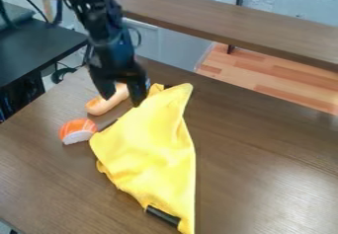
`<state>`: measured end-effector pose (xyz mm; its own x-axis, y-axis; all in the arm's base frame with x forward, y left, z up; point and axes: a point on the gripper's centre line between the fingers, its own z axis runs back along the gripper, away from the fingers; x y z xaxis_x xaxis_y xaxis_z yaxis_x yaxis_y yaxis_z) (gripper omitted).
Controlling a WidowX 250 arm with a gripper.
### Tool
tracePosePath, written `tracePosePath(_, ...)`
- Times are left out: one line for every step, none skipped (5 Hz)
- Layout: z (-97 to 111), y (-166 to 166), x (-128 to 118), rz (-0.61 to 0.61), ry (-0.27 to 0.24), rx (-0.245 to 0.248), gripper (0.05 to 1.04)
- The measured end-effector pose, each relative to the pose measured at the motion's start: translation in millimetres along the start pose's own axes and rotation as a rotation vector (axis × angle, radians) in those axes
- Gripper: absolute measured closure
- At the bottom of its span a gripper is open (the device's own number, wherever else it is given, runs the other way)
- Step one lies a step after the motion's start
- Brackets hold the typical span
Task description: Unfold the cloth from left to right
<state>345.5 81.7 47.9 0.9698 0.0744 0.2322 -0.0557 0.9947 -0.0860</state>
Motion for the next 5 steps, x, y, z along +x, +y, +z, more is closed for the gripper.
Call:
tracePosePath(-14.3, 17.3, 9.6, -0.037, -0.032, 0.031, 0.082)
tracePosePath(-18.2, 33.2, 10.4, -0.051, -0.041, 0.058, 0.082)
tracePosePath(-17.9, 48.1, 11.7, -0.063, -0.027, 0.077, 0.082)
tracePosePath(-23.6, 58.1, 6.9, -0.065, 0.004, 0.119, 0.082)
tracePosePath(-37.3, 64.2, 2.6, -0.06, 0.035, 0.176, 0.083)
